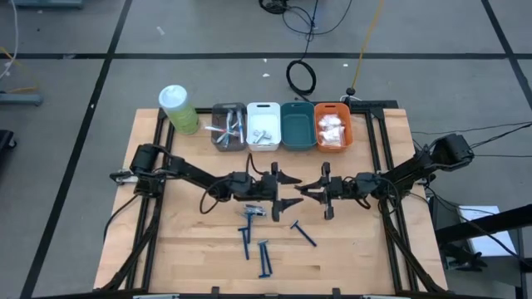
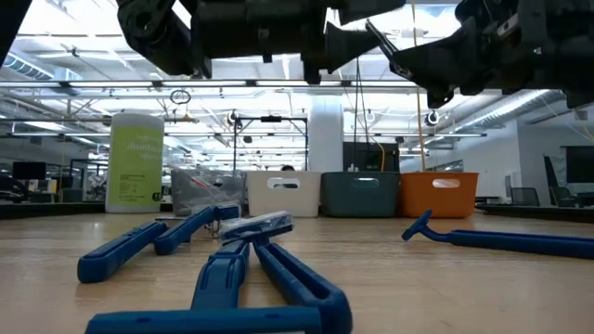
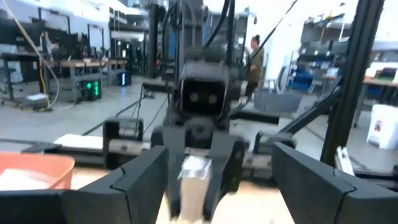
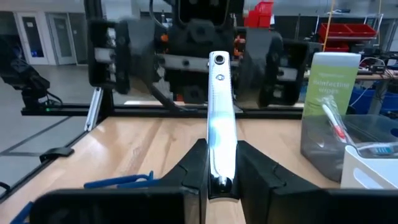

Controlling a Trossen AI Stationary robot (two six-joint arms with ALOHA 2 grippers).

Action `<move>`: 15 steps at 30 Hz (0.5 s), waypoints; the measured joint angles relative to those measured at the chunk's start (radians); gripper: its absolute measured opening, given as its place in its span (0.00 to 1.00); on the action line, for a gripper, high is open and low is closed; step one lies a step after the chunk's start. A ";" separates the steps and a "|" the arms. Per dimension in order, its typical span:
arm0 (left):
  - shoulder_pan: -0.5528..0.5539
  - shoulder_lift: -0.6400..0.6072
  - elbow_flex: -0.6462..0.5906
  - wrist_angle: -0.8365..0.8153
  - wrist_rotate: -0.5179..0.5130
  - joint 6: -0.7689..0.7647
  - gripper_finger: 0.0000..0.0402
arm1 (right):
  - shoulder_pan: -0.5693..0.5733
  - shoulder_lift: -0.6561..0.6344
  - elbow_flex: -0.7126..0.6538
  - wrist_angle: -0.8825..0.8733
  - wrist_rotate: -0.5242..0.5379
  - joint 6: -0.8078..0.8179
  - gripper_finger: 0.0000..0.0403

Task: Pick & Place Travel size toiletries
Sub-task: Put the silver nail cutter into the white bin

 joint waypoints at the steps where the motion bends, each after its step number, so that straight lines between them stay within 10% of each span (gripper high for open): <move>1: 0.001 0.000 0.000 -0.012 -0.001 0.000 0.70 | 0.000 0.000 0.000 0.003 0.000 0.000 0.11; 15: 0.002 0.000 0.000 -0.034 -0.003 0.025 0.66 | 0.000 0.000 0.000 0.018 -0.003 -0.001 0.11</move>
